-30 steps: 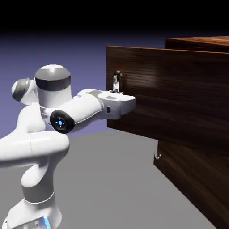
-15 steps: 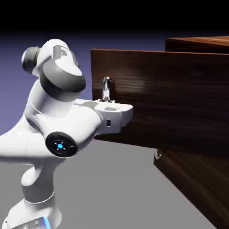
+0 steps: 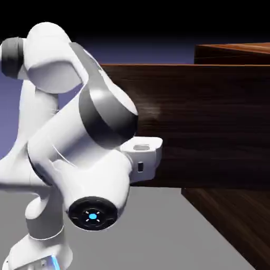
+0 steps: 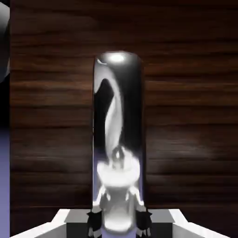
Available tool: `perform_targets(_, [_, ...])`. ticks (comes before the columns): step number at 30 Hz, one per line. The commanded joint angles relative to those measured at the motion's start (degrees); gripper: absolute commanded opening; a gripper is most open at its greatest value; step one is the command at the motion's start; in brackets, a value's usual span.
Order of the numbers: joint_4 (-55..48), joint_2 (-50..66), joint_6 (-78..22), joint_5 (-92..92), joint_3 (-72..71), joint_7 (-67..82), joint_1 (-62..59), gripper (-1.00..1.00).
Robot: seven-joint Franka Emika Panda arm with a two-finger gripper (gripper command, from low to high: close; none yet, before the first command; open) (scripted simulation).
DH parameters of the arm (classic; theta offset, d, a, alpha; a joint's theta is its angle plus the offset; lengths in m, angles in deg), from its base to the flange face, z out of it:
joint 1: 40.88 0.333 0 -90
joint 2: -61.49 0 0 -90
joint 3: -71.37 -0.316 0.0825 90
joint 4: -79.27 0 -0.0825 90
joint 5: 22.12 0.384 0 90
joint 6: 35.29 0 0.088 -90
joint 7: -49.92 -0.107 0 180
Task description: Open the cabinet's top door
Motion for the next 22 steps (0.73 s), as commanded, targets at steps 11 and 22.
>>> perform_targets(11, [-22.0,-22.6,-1.4,-9.9,-3.1,-2.9,2.6,-1.0])
perform_targets(22, [-44.8,-42.2,-7.1,-14.2,-4.6,-11.2,8.6,-1.0])
